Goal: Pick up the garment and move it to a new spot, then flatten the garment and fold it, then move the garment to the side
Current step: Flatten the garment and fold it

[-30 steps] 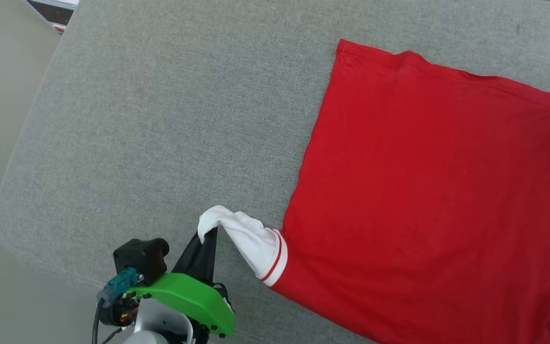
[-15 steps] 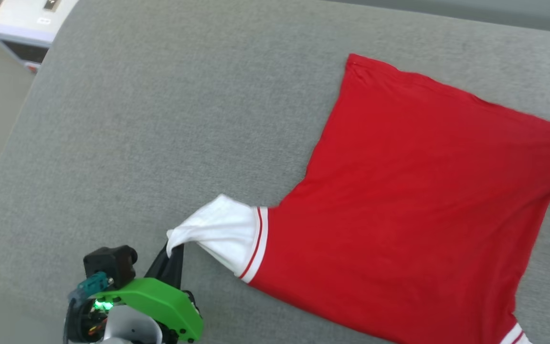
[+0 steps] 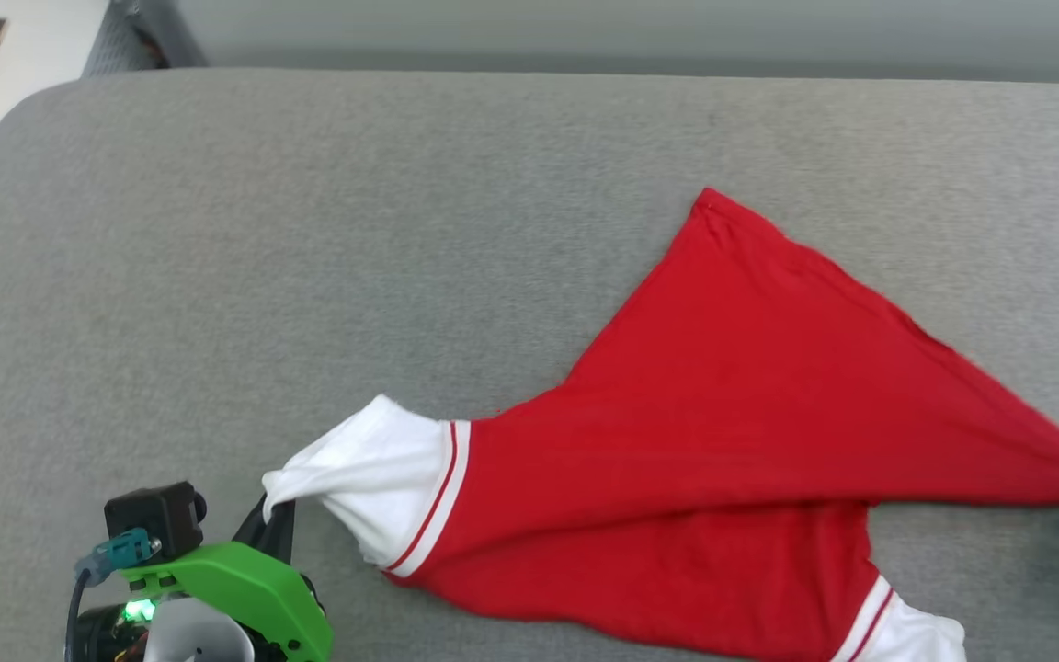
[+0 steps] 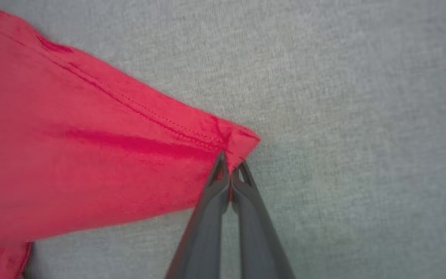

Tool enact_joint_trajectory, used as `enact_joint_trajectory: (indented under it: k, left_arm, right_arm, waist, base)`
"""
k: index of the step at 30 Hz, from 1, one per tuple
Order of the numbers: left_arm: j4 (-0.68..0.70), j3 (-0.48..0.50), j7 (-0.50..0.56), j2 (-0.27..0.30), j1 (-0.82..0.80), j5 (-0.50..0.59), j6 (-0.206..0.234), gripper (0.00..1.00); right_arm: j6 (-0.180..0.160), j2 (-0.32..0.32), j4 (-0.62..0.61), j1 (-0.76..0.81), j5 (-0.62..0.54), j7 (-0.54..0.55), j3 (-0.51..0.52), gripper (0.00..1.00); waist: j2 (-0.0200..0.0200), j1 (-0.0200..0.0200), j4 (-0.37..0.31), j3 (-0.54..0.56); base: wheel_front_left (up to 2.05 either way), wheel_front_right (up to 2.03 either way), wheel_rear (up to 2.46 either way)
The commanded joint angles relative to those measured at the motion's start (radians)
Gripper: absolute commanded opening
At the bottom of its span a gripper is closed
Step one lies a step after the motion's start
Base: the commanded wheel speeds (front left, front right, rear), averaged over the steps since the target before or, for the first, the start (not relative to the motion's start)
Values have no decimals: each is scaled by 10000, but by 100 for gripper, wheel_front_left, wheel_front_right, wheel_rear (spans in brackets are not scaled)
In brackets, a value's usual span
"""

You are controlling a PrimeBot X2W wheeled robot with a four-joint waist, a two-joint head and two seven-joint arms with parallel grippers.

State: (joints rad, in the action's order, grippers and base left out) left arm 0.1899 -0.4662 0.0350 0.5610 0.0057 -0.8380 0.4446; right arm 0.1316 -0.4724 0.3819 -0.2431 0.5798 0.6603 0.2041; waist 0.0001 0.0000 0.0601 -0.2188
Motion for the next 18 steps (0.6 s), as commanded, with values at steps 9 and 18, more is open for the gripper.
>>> enact_joint_trajectory:
  k: [9, 18]
  left_arm:
    - [-457, 200, 38, 61, 386, -343, 45, 0]
    - [-772, 259, -10, 60, 414, -491, -93, 0]
  right_arm:
    - [-9, 1957, -1647, 3162, -389, -154, 1061, 0]
    - [-9, 3433, -2439, 4354, -704, -144, 1459, 7]
  waist:
    - [-1, 0, -1203, 529]
    - [-1, 0, -1295, 629]
  base:
    - [0, 0, 0]
    - [0, 0, 0]
